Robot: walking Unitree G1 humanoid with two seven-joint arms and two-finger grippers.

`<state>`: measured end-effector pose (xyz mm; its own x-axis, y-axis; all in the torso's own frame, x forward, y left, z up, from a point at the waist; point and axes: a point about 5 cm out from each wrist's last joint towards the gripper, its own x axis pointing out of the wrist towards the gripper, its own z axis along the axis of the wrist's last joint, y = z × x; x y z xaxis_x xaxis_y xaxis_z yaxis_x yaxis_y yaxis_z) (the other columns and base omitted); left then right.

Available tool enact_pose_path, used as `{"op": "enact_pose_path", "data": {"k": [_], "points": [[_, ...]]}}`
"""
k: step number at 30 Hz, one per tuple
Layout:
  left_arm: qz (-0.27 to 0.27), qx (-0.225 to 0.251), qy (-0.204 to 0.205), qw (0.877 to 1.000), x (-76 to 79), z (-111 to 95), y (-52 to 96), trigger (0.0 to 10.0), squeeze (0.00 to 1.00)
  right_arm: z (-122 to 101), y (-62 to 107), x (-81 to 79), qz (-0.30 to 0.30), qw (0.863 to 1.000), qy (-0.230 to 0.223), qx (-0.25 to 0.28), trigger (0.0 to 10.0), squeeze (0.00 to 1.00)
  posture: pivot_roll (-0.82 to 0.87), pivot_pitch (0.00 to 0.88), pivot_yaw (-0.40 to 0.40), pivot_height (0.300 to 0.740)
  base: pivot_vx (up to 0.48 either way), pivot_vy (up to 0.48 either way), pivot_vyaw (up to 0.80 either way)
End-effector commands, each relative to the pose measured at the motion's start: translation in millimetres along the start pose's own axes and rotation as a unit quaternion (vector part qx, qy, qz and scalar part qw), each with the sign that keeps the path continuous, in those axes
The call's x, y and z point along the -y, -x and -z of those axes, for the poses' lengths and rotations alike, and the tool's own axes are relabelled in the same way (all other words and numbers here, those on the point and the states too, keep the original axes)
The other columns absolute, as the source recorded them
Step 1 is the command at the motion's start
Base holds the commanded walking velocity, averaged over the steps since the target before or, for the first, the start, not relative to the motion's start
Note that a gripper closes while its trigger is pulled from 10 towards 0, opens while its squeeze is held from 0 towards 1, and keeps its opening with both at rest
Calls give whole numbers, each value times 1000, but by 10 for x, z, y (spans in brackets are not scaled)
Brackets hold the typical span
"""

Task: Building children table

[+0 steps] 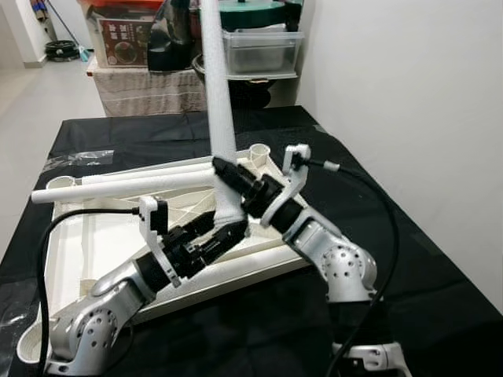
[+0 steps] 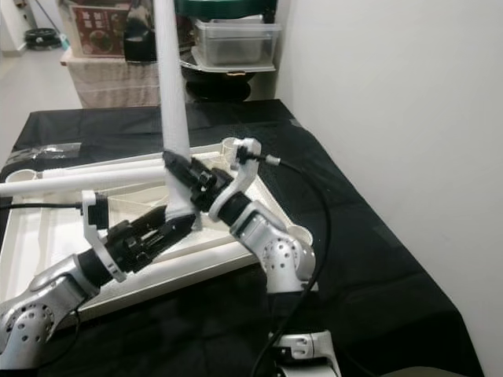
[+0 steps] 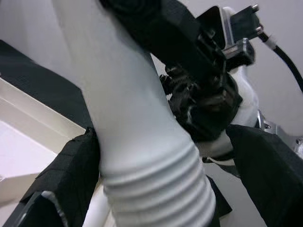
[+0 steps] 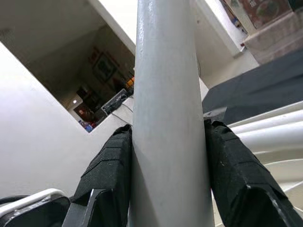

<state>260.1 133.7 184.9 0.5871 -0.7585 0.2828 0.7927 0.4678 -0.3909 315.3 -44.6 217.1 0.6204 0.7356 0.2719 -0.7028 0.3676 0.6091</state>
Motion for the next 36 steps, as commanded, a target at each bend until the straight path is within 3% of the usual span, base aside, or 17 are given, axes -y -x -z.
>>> {"op": "enact_pose_path", "data": {"k": [1, 7, 8, 9, 10, 24, 25, 26, 27, 34, 36], "points": [[15, -9, 12, 1000, 16, 49, -68, 10000, 0, 113, -44, -121, -26, 999, -21, 5, 0, 0, 19, 0, -52, 740, 0, 0, 0], [13, -17, -6, 1000, -12, 101, -103, 10000, 0, 140, -38, -175, -35, 999, -17, 2, 0, 0, 12, 0, -44, 740, 0, 0, 0], [10, -22, -11, 1000, -21, 123, -98, 3608, 0, 139, -36, -186, -37, 999, -17, 2, 0, 0, 12, 0, -44, 740, 0, 0, 0], [10, -22, -11, 1000, -21, 123, -98, 3608, 0, 139, -36, -186, -37, 999, -17, 2, 0, 0, 12, 0, -44, 740, 0, 0, 0], [5, -25, -14, 1000, -35, 141, -88, 0, 0, 133, -34, -196, -39, 999, -16, 4, 0, 0, 12, 0, -44, 740, 0, 0, 0], [-1, -30, -11, 1000, -77, 165, -79, 0, 0, 74, -31, -341, -70, 997, -10, 18, 0, 0, 8, 0, -42, 740, 0, 0, 0], [-3, -36, -11, 999, -85, 184, -80, 4235, 0, 65, -29, -358, -75, 997, -8, 20, 0, 0, 6, 0, -41, 740, 0, 0, 0], [-3, -36, -11, 999, -85, 184, -80, 4235, 0, 65, -29, -358, -75, 997, -8, 20, 0, 0, 6, 0, -41, 740, 0, 0, 0], [-2, -48, -5, 999, -86, 220, -82, 10000, 0, 44, -24, -385, -84, 996, 3, 23, 0, 0, 3, 0, -40, 740, 0, 0, 0], [20, -78, 13, 997, -27, 297, -72, 10000, 0, -28, -11, -458, -118, 991, 54, 25, 0, 0, 3, 0, -40, 740, 0, 0, 0], [37, -102, -7, 994, 20, 345, -43, 10000, 0, -33, -2, -481, -137, 987, 87, 13, 0, 0, 5, 0, -40, 740, 0, 0, 0]]}}
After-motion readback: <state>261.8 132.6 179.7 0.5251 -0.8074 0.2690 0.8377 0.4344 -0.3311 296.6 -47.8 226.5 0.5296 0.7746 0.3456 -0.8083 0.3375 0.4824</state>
